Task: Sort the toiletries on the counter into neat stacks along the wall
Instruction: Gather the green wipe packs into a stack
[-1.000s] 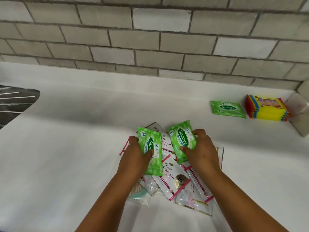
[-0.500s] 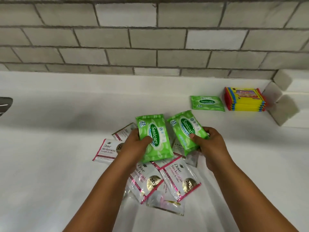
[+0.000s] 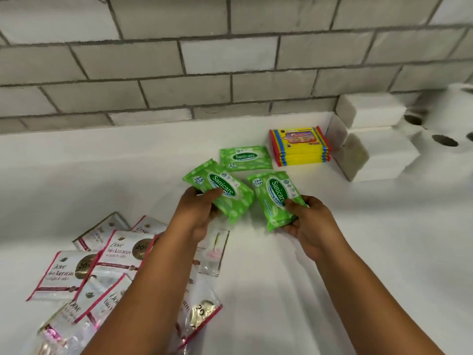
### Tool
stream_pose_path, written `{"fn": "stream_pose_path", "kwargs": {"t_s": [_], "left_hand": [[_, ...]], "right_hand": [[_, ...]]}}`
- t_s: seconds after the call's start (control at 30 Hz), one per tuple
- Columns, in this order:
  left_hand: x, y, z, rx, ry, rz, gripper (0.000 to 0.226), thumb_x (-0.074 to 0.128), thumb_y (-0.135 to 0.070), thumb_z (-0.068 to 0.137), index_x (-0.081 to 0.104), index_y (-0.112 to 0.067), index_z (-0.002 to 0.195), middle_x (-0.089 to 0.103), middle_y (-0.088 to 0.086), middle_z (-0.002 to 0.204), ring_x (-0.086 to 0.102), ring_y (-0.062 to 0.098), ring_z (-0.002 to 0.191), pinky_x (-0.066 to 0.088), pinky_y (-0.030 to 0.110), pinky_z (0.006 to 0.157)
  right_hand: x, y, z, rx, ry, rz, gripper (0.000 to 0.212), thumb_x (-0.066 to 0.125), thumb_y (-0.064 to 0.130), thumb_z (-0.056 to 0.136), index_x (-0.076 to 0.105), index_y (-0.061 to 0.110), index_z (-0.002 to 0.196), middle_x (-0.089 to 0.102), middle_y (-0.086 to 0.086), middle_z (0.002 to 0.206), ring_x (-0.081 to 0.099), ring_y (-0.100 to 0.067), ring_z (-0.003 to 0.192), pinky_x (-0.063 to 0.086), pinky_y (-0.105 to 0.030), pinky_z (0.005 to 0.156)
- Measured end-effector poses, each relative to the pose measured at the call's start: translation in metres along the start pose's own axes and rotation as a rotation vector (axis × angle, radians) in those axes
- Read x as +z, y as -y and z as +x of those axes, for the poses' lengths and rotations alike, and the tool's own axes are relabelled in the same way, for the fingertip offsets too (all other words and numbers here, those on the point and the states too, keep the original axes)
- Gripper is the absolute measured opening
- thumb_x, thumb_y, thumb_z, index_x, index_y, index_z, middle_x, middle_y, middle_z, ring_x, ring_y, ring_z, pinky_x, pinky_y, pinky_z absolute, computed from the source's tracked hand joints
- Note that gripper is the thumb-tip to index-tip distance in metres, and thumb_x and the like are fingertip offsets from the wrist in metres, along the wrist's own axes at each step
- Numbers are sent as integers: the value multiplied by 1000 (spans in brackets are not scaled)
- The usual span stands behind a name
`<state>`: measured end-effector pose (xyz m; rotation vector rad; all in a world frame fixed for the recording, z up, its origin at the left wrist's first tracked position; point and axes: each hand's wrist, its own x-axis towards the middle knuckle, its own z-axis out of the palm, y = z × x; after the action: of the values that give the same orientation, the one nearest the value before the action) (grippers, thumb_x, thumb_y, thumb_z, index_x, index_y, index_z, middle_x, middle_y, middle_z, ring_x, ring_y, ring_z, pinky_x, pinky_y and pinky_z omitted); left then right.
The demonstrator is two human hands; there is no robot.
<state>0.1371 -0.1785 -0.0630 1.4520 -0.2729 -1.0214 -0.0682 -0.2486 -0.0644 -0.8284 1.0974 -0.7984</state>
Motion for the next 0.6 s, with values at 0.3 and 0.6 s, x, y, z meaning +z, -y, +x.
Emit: {"fn": "stream_pose_path", "kwargs": {"t_s": [0.3, 0.6], "left_hand": [[92, -7, 57, -6, -116, -383, 34, 64, 4, 87, 60, -8, 118, 67, 11, 111, 67, 17, 79, 57, 23, 51], [127, 3, 89, -4, -288, -450, 38, 68, -5, 88, 59, -8, 125, 66, 12, 120, 67, 23, 95, 57, 22, 51]], "right_hand": [[-56, 14, 16, -20, -8, 36, 18, 55, 3, 94, 54, 2, 112, 69, -18, 107, 70, -34, 92, 58, -48, 72], [-77, 20, 29, -11, 46, 77, 21, 54, 3, 95, 53, 0, 116, 70, -19, 108, 72, -34, 91, 58, -46, 72]]}}
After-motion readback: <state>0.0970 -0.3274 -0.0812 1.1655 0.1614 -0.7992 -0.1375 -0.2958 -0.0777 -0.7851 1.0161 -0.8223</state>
